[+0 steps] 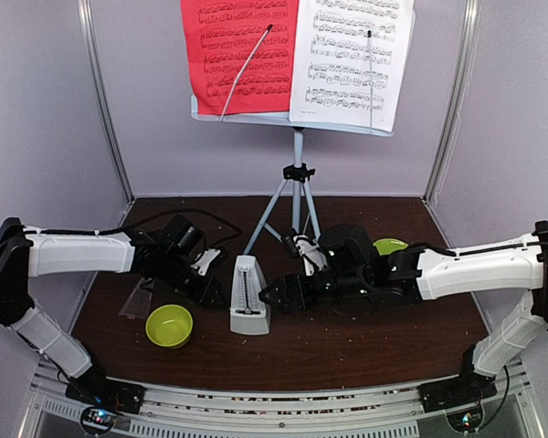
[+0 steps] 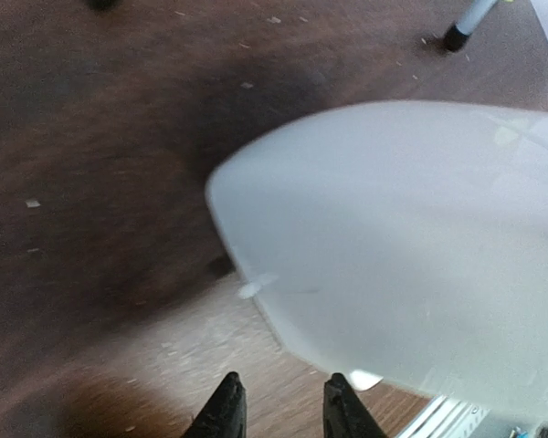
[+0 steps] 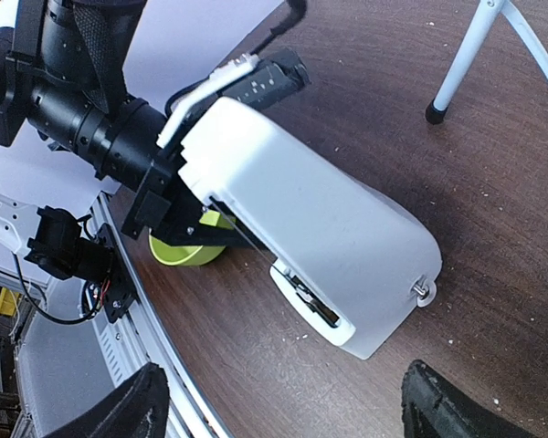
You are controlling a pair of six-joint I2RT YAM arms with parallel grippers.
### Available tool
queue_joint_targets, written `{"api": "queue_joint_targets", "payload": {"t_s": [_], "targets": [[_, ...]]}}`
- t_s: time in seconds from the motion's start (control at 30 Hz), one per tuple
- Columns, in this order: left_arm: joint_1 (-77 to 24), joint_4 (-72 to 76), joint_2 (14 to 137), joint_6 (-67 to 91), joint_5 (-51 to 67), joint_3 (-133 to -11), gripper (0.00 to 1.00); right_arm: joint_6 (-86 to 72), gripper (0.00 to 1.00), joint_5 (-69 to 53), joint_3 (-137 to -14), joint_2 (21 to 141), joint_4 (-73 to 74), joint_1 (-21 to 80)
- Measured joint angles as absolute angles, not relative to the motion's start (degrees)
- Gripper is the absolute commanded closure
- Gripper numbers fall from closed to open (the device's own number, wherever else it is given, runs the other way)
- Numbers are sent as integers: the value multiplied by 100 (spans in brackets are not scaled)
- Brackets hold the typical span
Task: Set up the instrument practice props
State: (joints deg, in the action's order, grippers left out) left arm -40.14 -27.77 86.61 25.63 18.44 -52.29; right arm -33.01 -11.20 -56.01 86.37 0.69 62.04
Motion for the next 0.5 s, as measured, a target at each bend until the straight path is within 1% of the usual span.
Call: {"api": "queue_joint_targets", "payload": {"t_s": [0.17, 0.5], "targets": [[-4362, -2456, 9015, 2952, 1970, -5221, 70, -3328, 10, -991, -5601, 8637, 64, 6239], [-4447, -1984, 9035, 3444, 2032, -5186, 70, -3269, 11, -753, -5601, 8637, 73, 6265]]}}
